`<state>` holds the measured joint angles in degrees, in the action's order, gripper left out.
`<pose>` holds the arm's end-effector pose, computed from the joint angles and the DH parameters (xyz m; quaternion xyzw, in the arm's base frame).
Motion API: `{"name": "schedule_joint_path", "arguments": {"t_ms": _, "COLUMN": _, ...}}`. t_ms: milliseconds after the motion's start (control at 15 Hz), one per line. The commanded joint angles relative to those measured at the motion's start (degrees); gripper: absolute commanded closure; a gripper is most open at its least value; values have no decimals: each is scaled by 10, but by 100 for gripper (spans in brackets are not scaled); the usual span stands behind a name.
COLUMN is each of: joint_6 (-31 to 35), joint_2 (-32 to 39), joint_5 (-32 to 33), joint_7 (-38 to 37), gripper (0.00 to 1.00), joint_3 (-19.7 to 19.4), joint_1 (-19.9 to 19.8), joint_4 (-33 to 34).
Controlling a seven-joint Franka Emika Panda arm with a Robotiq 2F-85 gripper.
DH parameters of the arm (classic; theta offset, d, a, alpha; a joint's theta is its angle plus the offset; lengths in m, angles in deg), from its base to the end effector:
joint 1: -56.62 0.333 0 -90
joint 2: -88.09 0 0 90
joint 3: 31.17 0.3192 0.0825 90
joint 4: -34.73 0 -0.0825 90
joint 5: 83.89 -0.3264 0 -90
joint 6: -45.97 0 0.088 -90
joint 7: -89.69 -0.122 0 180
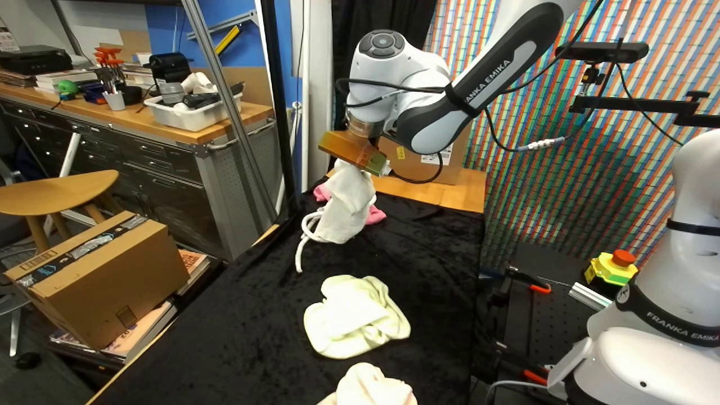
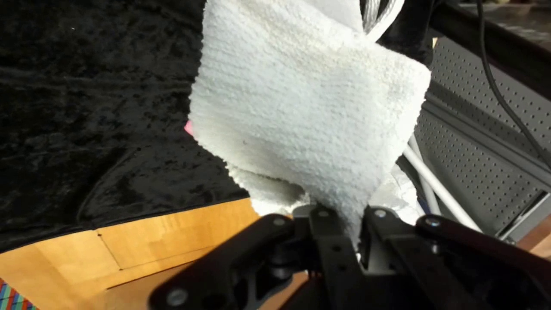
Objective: One by one, move every item on the table to the right back of the table.
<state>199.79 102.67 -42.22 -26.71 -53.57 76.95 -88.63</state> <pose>0.5535 0.0043 0.3451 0.7277 -0.6281 0.2741 0.0283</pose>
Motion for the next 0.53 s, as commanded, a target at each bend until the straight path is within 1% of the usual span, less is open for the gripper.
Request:
{"name": "schedule_joint_path", "arguments": {"t_ms": 0, "joint_6": -41, "joint_2": 0, "joint_5": 92, "joint_7": -124, "gripper": 89, "joint_3": 37, "joint_1": -21, "joint_4": 18}}
{"name": "schedule_joint_path", "arguments": {"t_ms": 67, "joint_6": -48, "joint_2": -1, "joint_5": 105, "joint_7": -139, "gripper": 89, "joint_3": 54, "joint_1": -32, "joint_4": 17}}
{"name": "schedule_joint_path", "arguments": {"t_ms": 133, "joint_6": -57, "joint_2": -1, "joint_5": 108, "joint_7": -141, "gripper": 85, "joint_3": 72, "joint_1": -43, "joint_4": 17}}
{"name": "schedule_joint_path", "arguments": {"t_ms": 200, "joint_6": -66, "joint_2": 2, "joint_5": 111, "joint_7": -144, "gripper": 64, "joint_3": 88, "joint_1": -52, "joint_4": 20}}
{"name": "schedule_joint_path", "arguments": {"t_ms": 267, "joint_6": -73, "joint_2": 2, "joint_5": 107, "joint_7": -139, "gripper": 60, "joint_3": 103, "joint_1": -62, "joint_4": 20}}
{"name": "schedule_joint_path", "arguments": {"t_ms": 467, "joint_6": -92, "joint_2": 6, "joint_5": 98, "joint_7": -126, "gripper": 35, "joint_3": 137, "joint_1": -81, "joint_4": 26}}
